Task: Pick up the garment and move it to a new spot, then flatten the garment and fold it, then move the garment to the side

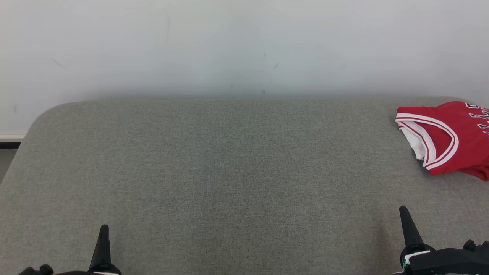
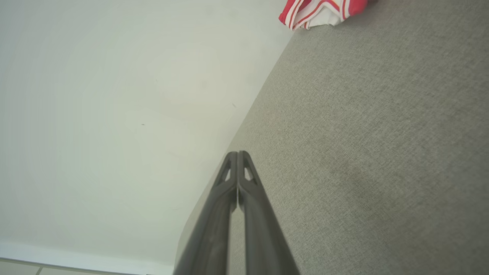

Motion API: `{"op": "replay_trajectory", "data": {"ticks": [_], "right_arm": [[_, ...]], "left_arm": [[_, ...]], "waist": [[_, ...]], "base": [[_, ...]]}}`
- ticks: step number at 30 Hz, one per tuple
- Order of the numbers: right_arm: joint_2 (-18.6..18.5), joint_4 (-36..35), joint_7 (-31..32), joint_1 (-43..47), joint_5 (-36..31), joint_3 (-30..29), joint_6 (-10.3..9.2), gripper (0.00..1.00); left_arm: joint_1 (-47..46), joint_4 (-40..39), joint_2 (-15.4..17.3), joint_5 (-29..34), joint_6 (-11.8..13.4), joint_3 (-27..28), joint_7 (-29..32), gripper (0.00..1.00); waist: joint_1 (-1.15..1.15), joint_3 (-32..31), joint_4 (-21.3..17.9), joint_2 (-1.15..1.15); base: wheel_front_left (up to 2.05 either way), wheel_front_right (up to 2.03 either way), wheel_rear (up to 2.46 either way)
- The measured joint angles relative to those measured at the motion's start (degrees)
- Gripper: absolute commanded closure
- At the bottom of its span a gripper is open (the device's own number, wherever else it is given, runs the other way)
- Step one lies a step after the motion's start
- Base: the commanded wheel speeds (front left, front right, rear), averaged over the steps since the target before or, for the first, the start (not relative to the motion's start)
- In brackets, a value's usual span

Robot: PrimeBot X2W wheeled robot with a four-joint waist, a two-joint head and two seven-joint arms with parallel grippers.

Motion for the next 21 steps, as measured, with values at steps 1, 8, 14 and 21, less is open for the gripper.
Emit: {"op": "replay_trajectory", "data": {"ticks": [1,8,14,21], "right_arm": [[0.0,0.0,0.2,-0.1,0.4,0.0,0.00,1.00],[0.1,0.3,0.8,-0.7,4.2,-0.3,0.00,1.00],[0.3,0.5,1.3,-1.2,7.3,-0.5,0.00,1.00],[0.4,0.7,2.0,-1.8,11.1,-0.8,0.00,1.00]], "left_arm": [[0.0,0.0,0.0,-0.5,0.0,0.1,0.2,1.00],[-0.5,0.1,-0.2,-4.5,0.0,0.2,1.2,1.00],[-0.8,0.2,-0.4,-7.8,0.0,0.4,2.0,1.00],[-1.4,0.3,-0.6,-11.7,0.0,0.6,3.1,1.00]], "waist": [[0.00,0.0,0.0,0.00],[0.00,0.1,-0.2,0.00],[0.00,0.1,-0.3,0.00],[0.00,0.2,-0.5,0.00]], "base": [[0.00,0.00,0.00],[0.00,0.00,0.00],[0.00,0.00,0.00],[0.00,0.00,0.00]]}}
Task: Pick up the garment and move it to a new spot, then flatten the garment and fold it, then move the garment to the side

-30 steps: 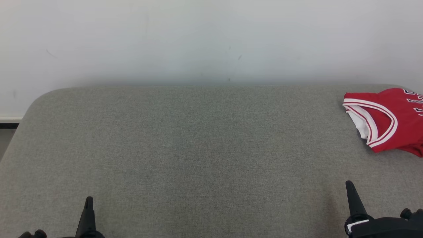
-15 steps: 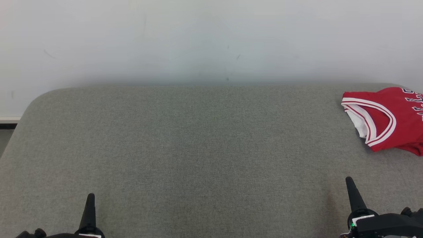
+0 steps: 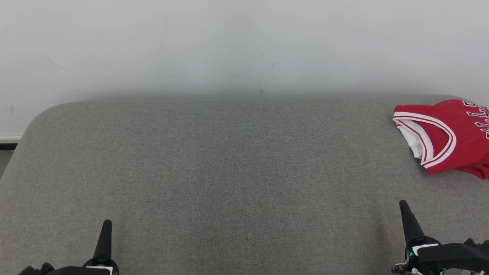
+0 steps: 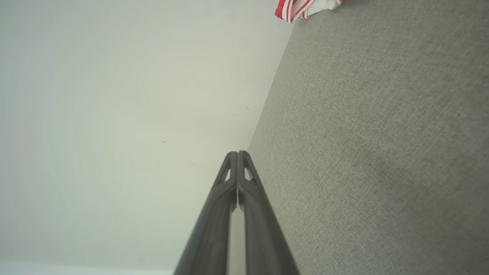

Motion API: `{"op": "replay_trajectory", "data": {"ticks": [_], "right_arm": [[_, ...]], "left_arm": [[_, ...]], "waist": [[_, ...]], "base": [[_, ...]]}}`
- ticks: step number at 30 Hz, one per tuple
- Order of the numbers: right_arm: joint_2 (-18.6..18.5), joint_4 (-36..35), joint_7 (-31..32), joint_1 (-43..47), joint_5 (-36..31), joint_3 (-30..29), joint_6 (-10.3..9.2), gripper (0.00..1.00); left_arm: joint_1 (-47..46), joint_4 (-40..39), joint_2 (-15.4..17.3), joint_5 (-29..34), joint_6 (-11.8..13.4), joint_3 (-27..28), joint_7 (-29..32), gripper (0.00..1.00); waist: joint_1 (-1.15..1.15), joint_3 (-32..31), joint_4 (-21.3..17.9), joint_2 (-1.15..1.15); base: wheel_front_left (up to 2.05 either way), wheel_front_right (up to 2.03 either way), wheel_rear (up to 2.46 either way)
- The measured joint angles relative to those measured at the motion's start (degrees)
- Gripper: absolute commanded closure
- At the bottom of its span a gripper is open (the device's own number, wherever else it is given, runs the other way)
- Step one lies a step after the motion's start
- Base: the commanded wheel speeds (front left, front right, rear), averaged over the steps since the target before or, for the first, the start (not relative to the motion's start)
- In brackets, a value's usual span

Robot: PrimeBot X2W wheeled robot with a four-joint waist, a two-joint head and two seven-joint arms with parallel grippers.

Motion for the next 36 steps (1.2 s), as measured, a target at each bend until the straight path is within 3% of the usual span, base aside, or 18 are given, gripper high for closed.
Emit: {"op": "replay_trajectory", "data": {"ticks": [36], "right_arm": [[0.5,0.9,2.5,-2.3,14.1,-1.0,0.00,1.00]], "left_arm": [[-2.0,0.4,-0.7,-15.2,-0.2,0.7,3.8,1.00]], "waist": [[0.00,0.3,-0.8,0.00]], "base": [[0.00,0.00,0.00]]}}
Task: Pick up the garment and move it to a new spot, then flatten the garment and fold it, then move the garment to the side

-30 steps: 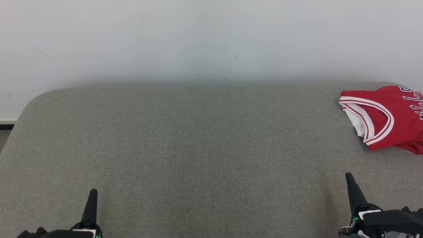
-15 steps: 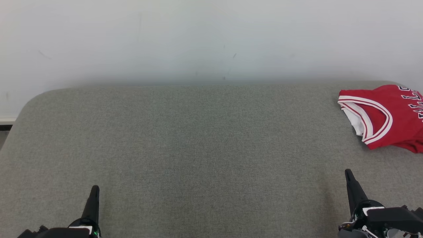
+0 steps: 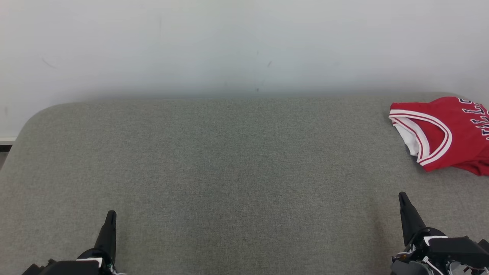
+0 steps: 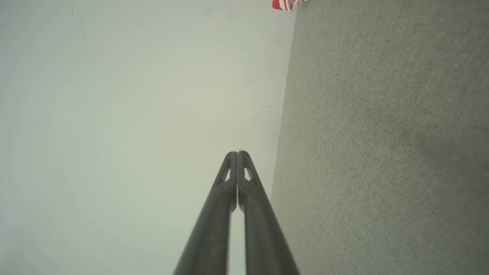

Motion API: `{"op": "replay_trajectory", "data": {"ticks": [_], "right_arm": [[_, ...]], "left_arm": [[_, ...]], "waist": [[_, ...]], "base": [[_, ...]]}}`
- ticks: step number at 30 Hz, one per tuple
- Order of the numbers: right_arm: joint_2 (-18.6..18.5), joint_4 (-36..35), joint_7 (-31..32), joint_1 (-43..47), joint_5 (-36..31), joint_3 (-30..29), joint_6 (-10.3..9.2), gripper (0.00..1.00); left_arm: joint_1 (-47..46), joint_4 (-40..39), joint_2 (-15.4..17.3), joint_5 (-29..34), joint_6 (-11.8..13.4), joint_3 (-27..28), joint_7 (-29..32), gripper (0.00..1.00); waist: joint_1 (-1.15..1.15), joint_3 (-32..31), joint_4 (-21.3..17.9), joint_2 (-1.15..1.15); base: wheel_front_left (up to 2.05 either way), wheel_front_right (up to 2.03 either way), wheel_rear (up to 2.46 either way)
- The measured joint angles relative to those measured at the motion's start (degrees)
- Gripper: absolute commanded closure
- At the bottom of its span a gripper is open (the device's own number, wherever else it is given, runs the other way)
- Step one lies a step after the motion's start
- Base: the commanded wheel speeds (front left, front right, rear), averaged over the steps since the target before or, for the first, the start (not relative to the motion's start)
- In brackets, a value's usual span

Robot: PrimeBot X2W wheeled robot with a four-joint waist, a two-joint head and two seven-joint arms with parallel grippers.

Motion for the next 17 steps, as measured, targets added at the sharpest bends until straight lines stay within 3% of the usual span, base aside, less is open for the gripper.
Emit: {"op": "replay_trajectory", "data": {"ticks": [17], "right_arm": [[0.1,0.1,0.2,-0.2,1.5,-0.1,0.00,1.00]], "left_arm": [[-0.2,0.0,-0.1,-1.5,0.0,0.1,0.5,1.00]], "waist": [[0.00,0.0,-0.1,0.00]], "base": [[0.00,0.00,0.00]]}}
